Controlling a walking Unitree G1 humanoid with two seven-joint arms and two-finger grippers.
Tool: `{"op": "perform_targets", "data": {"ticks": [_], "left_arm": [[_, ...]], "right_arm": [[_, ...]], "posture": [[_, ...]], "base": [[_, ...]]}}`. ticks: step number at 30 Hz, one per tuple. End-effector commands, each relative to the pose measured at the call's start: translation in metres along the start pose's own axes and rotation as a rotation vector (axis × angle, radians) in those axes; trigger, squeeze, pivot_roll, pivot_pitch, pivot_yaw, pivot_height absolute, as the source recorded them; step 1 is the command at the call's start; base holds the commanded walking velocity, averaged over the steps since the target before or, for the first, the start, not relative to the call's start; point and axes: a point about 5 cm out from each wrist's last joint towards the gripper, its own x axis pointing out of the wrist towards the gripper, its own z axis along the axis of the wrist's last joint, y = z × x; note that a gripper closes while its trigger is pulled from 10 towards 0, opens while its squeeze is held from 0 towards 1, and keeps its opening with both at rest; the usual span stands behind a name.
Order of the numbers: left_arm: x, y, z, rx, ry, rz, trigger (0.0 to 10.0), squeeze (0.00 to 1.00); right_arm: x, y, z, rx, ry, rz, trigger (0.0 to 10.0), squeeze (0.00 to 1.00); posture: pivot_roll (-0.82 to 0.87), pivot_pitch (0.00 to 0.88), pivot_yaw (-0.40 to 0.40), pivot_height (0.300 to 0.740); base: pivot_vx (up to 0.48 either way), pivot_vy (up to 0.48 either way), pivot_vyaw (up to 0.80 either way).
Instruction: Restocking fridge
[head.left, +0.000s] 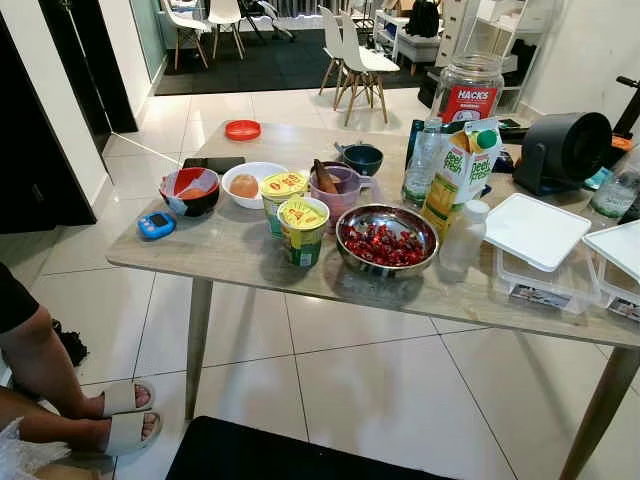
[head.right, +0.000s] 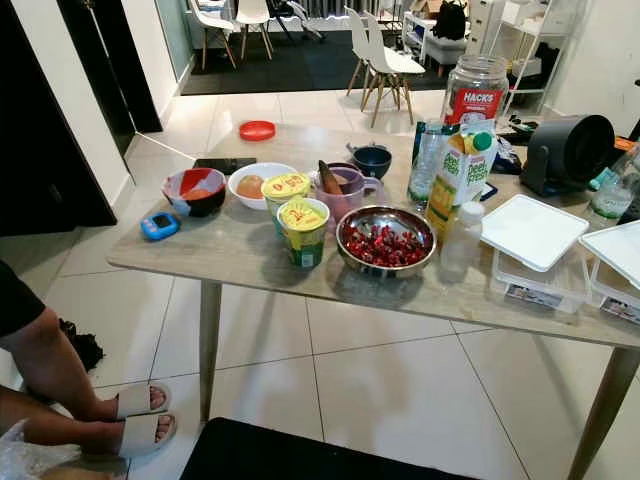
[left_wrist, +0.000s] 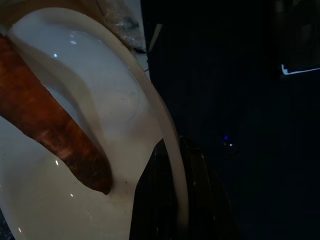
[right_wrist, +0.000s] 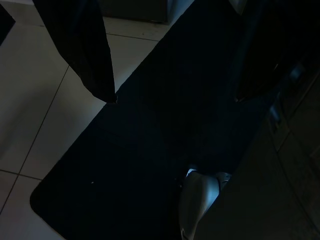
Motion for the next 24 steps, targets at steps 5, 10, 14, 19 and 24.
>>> {"op": "perform_targets", "data": {"ticks": [5, 10, 14, 19, 24], "left_arm": [[0.0000, -0.0051, -0.0004, 0.018, -0.001, -0.019, 10.0, 0.00], [0.0000, -0.0061, -0.0002, 0.025, 0.000, -0.029, 10.0, 0.00], [0.0001, -0.0073, 0.0004, 0.033, 0.000, -0.038, 10.0, 0.00], [0.0002, -0.0094, 0.0021, 0.035, -0.003, -0.046, 10.0, 0.00], [0.0003, -0.0115, 0.0028, 0.034, -0.003, -0.055, 10.0, 0.00]], "right_arm": [[0.0024, 0.0073, 0.0137, -0.003, -0.043, 0.019, 10.0, 0.00], [0.0024, 0.0063, 0.0137, -0.013, -0.036, 0.017, 10.0, 0.00], [0.0023, 0.0058, 0.0139, -0.016, -0.035, 0.016, 10.0, 0.00], [0.0023, 0.0051, 0.0146, -0.019, -0.034, 0.014, 10.0, 0.00], [0.0024, 0.0051, 0.0153, -0.018, -0.034, 0.014, 10.0, 0.00]], "posture": [[-0.03, 0.007, 0.001, 0.740], [-0.03, 0.003, -0.002, 0.740], [-0.03, 0.002, -0.002, 0.740], [-0.03, 0.003, -0.002, 0.740], [-0.03, 0.006, -0.002, 0.740]], "base": [[0.000, 0.000, 0.00], [0.000, 0.000, -0.48], [0.000, 0.000, -0.80], [0.000, 0.000, -0.80], [0.000, 0.000, -0.80]]}}
